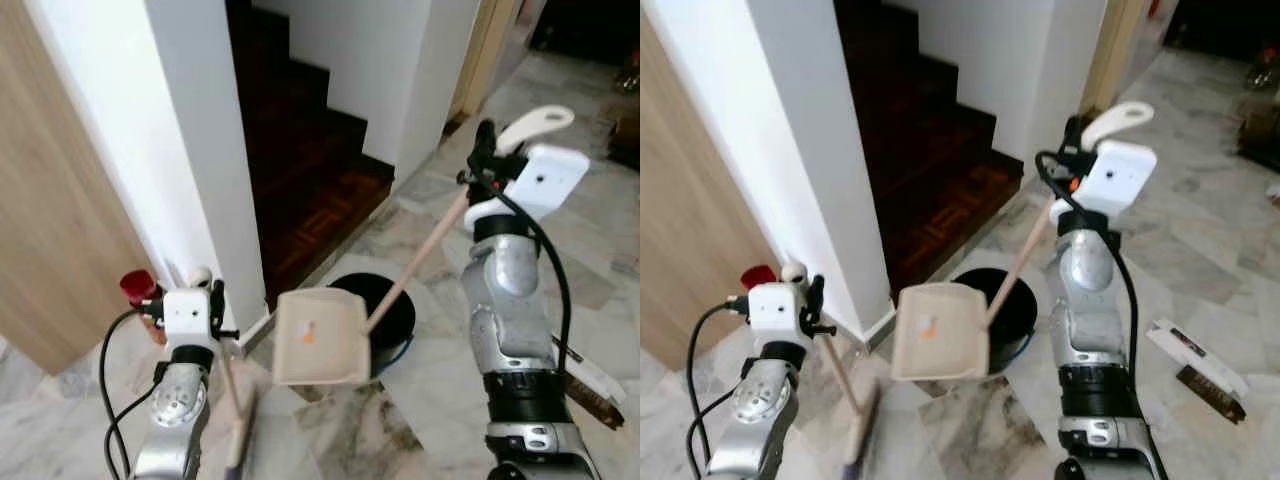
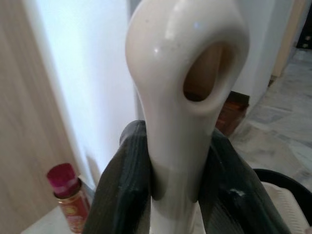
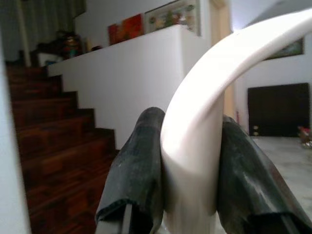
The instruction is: Sweep floor
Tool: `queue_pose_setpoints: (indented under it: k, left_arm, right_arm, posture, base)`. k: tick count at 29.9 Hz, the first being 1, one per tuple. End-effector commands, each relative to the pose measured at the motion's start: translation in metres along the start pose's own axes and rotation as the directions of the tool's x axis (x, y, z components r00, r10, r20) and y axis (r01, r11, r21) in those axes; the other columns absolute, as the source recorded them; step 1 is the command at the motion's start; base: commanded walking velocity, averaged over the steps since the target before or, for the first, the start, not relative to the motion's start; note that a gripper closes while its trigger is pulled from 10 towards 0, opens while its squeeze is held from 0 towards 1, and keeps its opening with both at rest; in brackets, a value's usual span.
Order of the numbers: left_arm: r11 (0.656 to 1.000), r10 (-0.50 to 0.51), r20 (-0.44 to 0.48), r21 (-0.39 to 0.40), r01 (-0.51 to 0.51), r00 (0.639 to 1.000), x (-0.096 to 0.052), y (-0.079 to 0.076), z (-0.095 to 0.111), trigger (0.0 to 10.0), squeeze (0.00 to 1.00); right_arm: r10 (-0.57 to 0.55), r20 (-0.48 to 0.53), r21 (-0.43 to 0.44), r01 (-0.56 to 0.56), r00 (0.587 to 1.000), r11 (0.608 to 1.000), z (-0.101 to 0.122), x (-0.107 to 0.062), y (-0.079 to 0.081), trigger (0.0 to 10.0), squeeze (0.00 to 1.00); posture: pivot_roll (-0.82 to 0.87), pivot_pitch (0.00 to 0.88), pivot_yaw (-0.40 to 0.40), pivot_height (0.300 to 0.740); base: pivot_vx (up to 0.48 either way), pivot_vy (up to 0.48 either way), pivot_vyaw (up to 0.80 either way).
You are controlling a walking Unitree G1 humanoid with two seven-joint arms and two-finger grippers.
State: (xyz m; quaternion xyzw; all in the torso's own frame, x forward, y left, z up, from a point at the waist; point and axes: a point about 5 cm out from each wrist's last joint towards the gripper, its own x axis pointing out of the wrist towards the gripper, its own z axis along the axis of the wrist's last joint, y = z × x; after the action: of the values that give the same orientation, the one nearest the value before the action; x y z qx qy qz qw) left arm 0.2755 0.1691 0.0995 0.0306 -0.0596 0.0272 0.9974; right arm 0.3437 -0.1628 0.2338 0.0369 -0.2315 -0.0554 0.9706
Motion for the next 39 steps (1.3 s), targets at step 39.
queue_pose_setpoints:
  k: [39]
  left_arm:
    - [0.999,-0.03,-0.003,0.031,0.03,1.0,0.0,-0.002,-0.007,10.0,0.0]
  right_arm:
    - [-0.142,-0.242,-0.15,0.107,0.96,0.983,-0.062,-0.06,-0.057,10.0,0.0]
  posture:
    - [0.02,0.0,0.0,0.74]
  base:
    - [0.0,0.013,-0.57]
